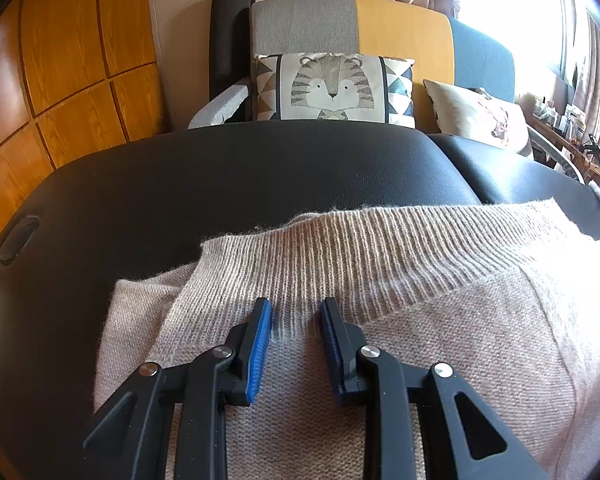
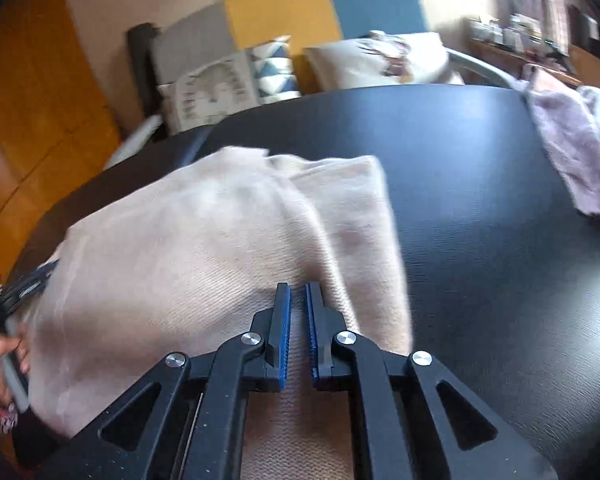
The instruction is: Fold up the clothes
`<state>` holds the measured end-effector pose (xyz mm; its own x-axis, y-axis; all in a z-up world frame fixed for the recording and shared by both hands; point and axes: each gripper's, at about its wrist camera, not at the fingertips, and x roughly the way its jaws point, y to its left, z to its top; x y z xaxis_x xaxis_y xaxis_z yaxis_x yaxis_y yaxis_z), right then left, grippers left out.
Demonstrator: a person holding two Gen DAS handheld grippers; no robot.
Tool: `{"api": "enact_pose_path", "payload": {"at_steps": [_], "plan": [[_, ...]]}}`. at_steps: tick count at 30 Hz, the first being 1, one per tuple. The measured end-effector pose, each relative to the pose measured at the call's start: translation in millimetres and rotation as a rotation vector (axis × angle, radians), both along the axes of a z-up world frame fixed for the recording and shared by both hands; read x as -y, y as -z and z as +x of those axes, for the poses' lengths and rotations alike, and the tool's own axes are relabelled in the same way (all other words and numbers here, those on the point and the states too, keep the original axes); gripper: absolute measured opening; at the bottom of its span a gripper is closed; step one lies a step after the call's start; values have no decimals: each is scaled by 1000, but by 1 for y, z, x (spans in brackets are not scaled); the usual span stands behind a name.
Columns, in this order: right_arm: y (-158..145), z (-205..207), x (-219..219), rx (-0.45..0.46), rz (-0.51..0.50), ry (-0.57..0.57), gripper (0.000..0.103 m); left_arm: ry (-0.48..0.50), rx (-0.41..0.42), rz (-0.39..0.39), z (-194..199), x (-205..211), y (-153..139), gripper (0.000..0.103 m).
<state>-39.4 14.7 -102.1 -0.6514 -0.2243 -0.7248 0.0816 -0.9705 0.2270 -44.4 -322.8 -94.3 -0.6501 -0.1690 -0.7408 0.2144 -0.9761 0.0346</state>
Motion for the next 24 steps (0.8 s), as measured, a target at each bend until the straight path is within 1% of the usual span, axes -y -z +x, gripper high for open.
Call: {"api": "enact_pose_path", "payload": {"at_steps": [1,2,4,5,7,9,10,11,13,15,16,17,18,19,21,22,24], "plan": [[-7,3,5,-16,-13,-23,10,9,15,-7,3,-2,-5,26],[-15,6,10,-32,-26,-46,11,11,9,-2,8,-4,-11,26],[-30,17,33,-86,-2,-128,11,7,-35,30,26,-7,-23,26],[-34,20,46,-98,5,-171,11,5,-68,53,38,-10,-29,26],[-35,25,76,-101,-11,-267,11,10,-122,107,61,-19,-35,26],[-30,28,104,-96,-7,-328,11,46,-129,150,79,-31,-30,26],[-26,30,117,-90,0,-351,11,61,-125,155,85,-37,-27,26],[-21,32,130,-81,-1,-379,11,77,-117,141,89,-42,-22,26],[-13,38,145,-75,10,-419,12,111,-102,91,94,-50,-12,26],[4,44,159,-24,88,-443,12,142,-96,43,98,-56,-4,26],[13,47,165,6,132,-454,12,157,-98,31,100,-57,-4,26],[20,50,164,10,138,-455,11,173,-95,24,100,-56,-3,26],[25,53,160,6,129,-451,12,185,-95,32,102,-54,-2,26],[27,54,155,14,111,-446,12,188,-95,59,105,-49,-3,26],[23,56,146,33,69,-439,12,151,-105,148,116,-32,-7,26],[19,59,145,36,46,-438,12,127,-117,179,123,-25,-10,26],[10,66,142,41,2,-436,12,68,-150,208,139,-14,-11,26]]}}
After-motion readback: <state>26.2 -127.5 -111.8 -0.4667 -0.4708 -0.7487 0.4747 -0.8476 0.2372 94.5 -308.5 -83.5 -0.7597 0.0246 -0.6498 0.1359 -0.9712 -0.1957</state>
